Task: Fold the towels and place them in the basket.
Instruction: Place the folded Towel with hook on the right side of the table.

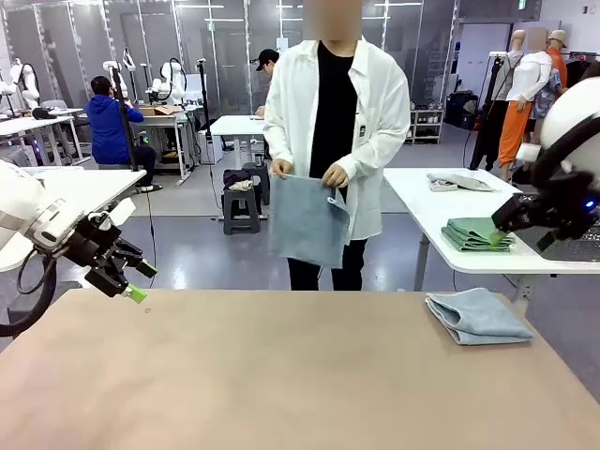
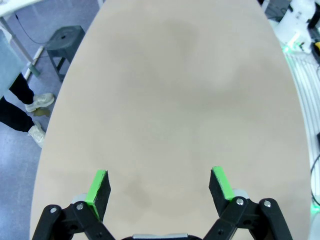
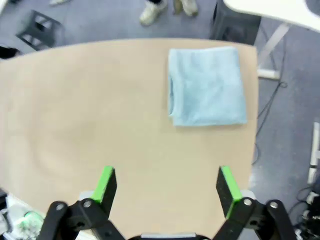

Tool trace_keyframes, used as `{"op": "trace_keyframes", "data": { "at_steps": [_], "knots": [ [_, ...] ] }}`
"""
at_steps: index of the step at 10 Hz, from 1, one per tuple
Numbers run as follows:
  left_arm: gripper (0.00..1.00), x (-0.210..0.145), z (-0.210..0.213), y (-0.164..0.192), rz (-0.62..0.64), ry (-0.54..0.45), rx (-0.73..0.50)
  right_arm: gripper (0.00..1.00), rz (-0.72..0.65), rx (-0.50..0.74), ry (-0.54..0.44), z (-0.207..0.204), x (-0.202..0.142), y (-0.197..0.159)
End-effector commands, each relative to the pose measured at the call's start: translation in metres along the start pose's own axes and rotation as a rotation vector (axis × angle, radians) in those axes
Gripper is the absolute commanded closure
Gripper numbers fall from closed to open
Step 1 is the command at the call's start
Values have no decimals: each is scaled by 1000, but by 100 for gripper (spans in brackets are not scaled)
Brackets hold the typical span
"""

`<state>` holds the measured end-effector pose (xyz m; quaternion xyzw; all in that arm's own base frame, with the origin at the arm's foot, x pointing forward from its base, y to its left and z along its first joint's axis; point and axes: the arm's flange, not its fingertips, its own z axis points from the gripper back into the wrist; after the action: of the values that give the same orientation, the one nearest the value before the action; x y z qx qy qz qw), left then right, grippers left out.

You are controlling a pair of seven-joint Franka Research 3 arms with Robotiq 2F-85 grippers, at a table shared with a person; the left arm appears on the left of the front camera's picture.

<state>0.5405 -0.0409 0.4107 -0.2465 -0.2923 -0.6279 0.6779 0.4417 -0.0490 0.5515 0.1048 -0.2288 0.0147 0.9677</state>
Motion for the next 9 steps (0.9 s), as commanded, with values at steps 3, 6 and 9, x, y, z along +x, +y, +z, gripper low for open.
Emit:
{"op": "trace_keyframes", "data": {
  "at_steps": [3, 6, 9],
  "knots": [
    [0, 2, 1, 0, 8, 9, 4, 0, 90, 22, 10, 83, -51, 42],
    [0, 2, 1, 0, 8, 9, 4, 0, 78, 21, 6, 85, -55, 45],
    [0, 2, 1, 0, 8, 9, 4, 0, 111, 33, 6, 98, -58, 49]
  ]
}}
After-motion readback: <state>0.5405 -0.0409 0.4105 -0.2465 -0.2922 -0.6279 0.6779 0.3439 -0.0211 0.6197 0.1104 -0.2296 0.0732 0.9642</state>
